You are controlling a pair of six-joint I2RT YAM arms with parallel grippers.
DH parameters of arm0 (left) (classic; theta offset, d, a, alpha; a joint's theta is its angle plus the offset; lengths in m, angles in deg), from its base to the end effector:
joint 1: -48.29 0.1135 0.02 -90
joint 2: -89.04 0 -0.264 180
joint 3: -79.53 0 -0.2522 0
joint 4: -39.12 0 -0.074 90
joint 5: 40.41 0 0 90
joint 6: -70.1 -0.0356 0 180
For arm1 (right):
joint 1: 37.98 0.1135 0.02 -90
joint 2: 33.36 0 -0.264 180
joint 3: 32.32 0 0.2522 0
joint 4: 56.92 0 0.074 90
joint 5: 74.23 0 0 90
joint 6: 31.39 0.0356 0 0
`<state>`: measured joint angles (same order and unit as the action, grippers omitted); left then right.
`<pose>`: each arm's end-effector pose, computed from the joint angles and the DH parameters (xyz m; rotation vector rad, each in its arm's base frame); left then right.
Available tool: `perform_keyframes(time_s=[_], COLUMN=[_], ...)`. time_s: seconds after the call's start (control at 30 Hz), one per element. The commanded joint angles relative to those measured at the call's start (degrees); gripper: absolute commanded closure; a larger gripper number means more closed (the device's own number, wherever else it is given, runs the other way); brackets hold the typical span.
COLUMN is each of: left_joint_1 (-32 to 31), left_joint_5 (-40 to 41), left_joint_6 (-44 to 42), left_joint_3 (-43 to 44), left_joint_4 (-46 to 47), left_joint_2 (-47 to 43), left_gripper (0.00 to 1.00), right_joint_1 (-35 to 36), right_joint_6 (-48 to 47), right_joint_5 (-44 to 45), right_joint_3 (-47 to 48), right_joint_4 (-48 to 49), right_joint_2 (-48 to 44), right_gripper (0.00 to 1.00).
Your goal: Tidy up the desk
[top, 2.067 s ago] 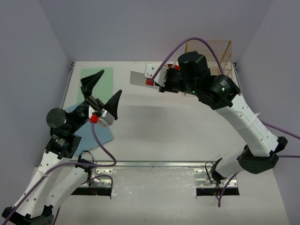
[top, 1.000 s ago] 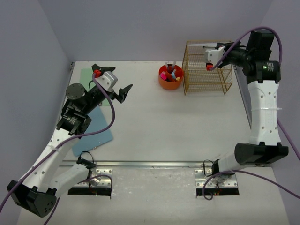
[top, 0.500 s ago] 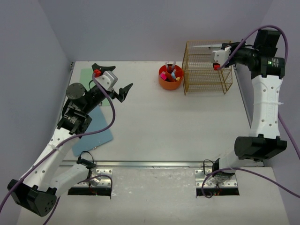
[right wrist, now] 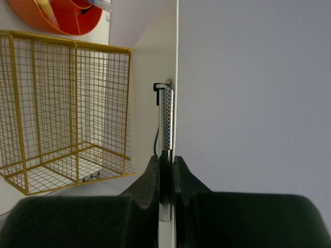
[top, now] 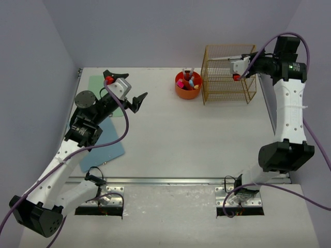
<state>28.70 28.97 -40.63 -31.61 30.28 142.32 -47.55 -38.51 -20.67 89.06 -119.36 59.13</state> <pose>0.1952 -0.0828 0.4054 0.7706 1.2464 -0.2451 0.3366 -0.0353 0.4424 -1.6663 1.2198 -0.4761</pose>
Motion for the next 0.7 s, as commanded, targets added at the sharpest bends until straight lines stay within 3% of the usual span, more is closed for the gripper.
perform_keyframes(time_s=[0.0,0.23,0.33,0.47,0.67], left_joint_1=[-0.4,-0.4,-0.4,-0.4,-0.4], left_joint_5=[-0.9,-0.8,-0.7,0.0,0.1], left_joint_6=[0.1,0.3,0.1,0.0,-0.2], left_joint_3=[-0.3,-0.7,-0.7,-0.6,-0.7], left_joint_4=[2.1,1.8,2.1,2.5,2.4], left_joint_2=[-0.2,-0.1,-0.1,0.0,0.3], left_gripper=[0.00,0.00,0.00,0.00,0.00], right_joint_1=[-0.7,-1.1,-1.1,-1.1,-1.0], right_joint_6=[-2.5,-2.9,-1.7,2.9,9.9], right_joint_5=[-0.4,-0.5,-0.5,-0.5,2.2], right_joint_3=[-0.2,-2.7,-1.6,-0.8,0.9], right_joint_4=[3.7,6.5,7.9,14.7,29.9], right_joint_2=[0.3,0.6,1.8,3.5,8.0], right_gripper=[1.00,0.89,0.78,0.50,0.43])
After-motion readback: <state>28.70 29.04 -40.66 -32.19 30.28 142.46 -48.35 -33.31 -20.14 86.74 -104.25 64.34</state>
